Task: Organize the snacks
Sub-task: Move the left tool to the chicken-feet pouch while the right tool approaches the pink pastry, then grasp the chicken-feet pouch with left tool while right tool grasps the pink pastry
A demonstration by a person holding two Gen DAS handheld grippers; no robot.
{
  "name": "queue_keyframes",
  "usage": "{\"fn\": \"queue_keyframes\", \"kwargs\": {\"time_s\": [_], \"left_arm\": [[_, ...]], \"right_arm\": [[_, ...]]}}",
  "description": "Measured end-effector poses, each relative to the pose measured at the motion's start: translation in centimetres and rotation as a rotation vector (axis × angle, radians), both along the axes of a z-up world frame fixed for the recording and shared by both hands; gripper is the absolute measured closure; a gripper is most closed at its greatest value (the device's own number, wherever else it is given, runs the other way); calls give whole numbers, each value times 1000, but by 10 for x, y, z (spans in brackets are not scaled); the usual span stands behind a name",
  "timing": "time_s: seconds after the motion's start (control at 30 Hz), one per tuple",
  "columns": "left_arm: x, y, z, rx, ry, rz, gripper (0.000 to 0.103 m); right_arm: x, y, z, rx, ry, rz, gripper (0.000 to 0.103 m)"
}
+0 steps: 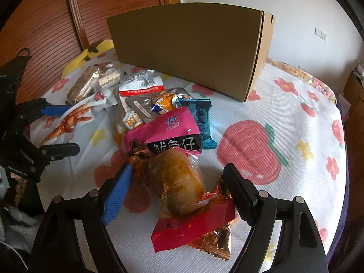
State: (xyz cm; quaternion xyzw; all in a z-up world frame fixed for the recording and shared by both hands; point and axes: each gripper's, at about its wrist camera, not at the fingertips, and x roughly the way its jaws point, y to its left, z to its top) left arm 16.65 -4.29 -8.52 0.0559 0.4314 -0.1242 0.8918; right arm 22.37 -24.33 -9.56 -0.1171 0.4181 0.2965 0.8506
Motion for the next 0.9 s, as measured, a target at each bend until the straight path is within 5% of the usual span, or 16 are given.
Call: {"fn": "queue_keyframes", "kwargs": {"time_s": [0.27,0.6,0.7,0.83,0.9], "left_arm": [[-7,7,6,-48,-24,-23,43],[-23,16,19,-107,-61,-33,43],[-27,19,24,-123,-81,-43,43],[-32,20,29,-134,-103,-51,43],[-33,20,31,-138,-110,-56,43]], "right_arm": [[0,3,-1,-10,-2,1,18],[0,8,-2,-65,-13,17,21],[-2,7,1,-71,-13,5,27],[-4,3,10,-59,-27,-19,58],[-6,2,14,-70,-43,-41,60]]}}
